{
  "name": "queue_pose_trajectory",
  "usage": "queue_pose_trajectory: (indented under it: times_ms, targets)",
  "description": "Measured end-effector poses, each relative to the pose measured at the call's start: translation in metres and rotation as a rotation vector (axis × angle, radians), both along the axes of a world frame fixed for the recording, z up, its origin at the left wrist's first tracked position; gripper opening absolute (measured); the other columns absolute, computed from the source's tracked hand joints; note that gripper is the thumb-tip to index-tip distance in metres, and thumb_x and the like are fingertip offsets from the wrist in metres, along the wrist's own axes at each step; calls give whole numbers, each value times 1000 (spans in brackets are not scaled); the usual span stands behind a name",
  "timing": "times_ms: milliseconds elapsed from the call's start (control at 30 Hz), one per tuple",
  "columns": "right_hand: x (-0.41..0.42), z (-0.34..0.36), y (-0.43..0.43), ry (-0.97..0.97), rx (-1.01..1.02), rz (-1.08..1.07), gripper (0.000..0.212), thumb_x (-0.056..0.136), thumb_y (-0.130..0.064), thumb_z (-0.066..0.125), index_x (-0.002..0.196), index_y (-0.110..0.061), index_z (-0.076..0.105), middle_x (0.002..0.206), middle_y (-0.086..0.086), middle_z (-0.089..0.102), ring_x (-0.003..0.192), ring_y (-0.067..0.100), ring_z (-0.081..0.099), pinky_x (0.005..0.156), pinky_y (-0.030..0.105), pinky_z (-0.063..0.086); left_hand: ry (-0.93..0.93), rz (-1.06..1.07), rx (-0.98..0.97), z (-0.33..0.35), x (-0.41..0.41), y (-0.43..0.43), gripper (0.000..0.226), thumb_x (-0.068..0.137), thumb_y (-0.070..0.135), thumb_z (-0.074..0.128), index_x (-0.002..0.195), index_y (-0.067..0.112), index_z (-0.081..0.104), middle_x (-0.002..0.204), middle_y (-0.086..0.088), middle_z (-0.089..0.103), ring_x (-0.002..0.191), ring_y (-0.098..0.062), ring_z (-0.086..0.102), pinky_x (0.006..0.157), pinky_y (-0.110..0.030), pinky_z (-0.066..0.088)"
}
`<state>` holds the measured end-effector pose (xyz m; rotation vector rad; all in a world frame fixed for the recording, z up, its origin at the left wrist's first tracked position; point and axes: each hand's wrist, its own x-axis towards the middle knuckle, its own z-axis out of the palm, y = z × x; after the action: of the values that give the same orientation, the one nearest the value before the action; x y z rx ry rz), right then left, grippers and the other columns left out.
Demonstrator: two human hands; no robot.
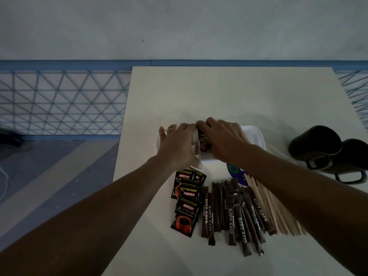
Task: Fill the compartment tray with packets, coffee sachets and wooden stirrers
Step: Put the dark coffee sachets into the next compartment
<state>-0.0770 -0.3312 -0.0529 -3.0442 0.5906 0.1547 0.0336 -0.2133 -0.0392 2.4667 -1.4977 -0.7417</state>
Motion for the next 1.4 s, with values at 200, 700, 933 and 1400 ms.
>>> queue_pose_trajectory:
  times_ms: [200, 700, 933, 1400]
  targets:
    - [-9, -1, -7, -116, 107, -15, 58, 80, -28, 74, 130, -16, 47, 108, 5, 64, 91, 27, 61, 68, 34, 46, 12, 16, -1, -1, 0, 1, 114, 54, 48, 89, 149, 24, 29, 152, 3, 35, 146, -33, 19, 117, -60, 1]
    - [-14, -9, -7, -259, 195, -53, 53, 87, -22, 70, 137, -14, 56, 131, 4, 65, 108, 33, 64, 83, 40, 52, 5, 1, 36, 2, -1, 3, 117, 57, 49, 88, 152, 23, 23, 158, 1, 27, 149, -33, 11, 118, -59, -2]
    - [-23, 14, 4, -319, 136, -105, 56, 85, -17, 67, 139, -12, 52, 134, 6, 63, 109, 33, 62, 80, 44, 54, 125, 69, -270, 14, -1, 21, 98, 66, 40, 86, 147, 17, 36, 153, -3, 36, 143, -29, 25, 116, -44, 24]
    - [-58, 18, 108, -38, 426, -91, 60, 89, -42, 67, 141, -20, 47, 134, 1, 56, 111, 17, 58, 91, 37, 52, 359, 235, -14, 6, -32, 119, 50, 76, 26, 82, 117, 16, 55, 97, 1, 66, 84, -13, 65, 65, -23, 49]
